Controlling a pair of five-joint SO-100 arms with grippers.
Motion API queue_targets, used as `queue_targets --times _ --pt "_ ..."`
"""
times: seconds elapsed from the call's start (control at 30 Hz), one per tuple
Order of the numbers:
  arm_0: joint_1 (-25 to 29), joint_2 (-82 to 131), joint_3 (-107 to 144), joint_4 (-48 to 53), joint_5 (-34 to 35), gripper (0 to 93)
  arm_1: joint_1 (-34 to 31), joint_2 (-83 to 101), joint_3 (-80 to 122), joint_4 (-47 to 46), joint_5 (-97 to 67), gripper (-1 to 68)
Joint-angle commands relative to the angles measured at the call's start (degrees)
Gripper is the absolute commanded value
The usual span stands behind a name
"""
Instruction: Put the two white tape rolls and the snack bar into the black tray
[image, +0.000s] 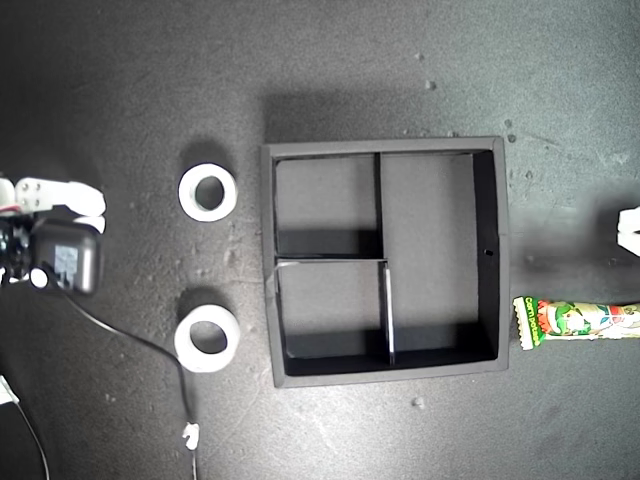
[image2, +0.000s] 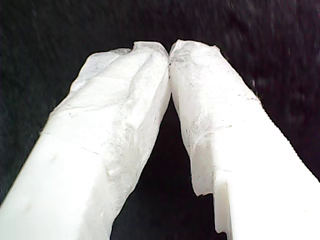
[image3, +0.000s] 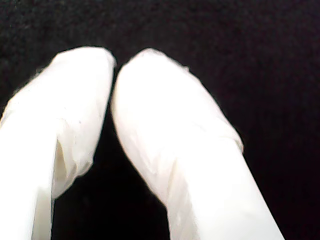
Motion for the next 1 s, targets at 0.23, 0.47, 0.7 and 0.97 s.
queue_targets --times 0.23,0.47,0.7,0.97 --pt "1.76 2.9 3.34 -1.41 -10.99 0.0 -1.23 0.35 0.7 -9.32 23.82 -0.3" --pt "0.7 2.99 3.34 -8.44 -8.7 0.9 0.97 0.35 0.7 -17.58 0.79 -0.3" --pt "-0.09 2.9 3.34 -16.26 -2.29 21.0 -1.76 0.35 0.7 -24.26 -14.33 -0.2" --pt "-2.2 2.55 -8.09 -21.09 11.95 19.6 -5.45 0.09 -8.7 -24.52 -21.09 3.6"
